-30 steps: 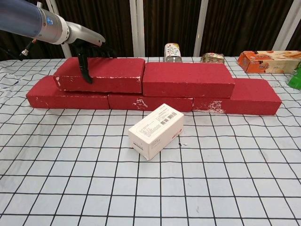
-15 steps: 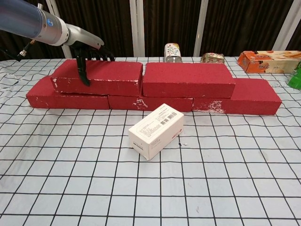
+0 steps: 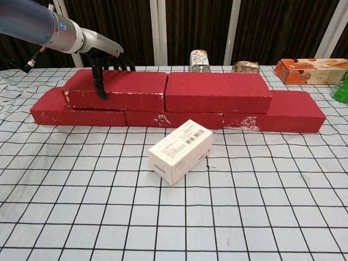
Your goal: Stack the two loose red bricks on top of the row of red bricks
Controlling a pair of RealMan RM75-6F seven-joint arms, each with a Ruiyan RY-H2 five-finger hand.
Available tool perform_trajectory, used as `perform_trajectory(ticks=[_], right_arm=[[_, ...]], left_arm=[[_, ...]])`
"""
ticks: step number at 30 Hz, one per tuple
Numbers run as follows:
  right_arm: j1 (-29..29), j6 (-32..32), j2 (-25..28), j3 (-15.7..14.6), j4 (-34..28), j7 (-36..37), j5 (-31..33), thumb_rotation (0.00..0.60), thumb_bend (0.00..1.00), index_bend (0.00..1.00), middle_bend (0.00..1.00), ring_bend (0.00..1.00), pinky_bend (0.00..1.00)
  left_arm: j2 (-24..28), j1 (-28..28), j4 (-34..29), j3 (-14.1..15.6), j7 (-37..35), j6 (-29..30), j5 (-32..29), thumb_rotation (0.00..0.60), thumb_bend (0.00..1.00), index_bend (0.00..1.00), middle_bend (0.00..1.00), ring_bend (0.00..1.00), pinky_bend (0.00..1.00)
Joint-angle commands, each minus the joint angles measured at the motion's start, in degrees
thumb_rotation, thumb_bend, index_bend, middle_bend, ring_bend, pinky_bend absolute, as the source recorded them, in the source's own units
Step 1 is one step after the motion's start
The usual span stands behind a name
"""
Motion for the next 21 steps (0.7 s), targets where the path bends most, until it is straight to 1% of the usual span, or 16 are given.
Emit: perform_trajectory(ticks=[1, 9, 21], right_arm=[[0.01, 0.05, -0.01, 0.04, 0.04, -0.03, 0.04, 0.6, 0.15, 0.0, 0.03, 0.01, 0.0], [-0.09, 0.13, 0.07, 0.09, 0.07, 0.12, 0.12, 0.6, 0.15, 0.0, 0.03, 0.01, 0.0], [-0.04, 0.12, -0.05, 0.15, 0.2, -0.19, 0.45, 0.6, 0.15, 0.0, 0.03, 0.01, 0.0]], left_arm=[[-0.29, -0.71, -0.18, 0.95, 0.5, 0.34, -1.09, 0.6, 0.14, 0.24, 0.16, 0.15, 0.22], [-0.81, -2.19, -0.36, 3.23, 1.44, 1.35, -4.31, 0.6, 0.14, 0.23, 0.16, 0.15, 0.22], [-0.39, -3.34, -1.49, 4.76, 2.51, 3.74, -7.67, 0.6, 0.14, 0.23, 0.16, 0.15, 0.22]])
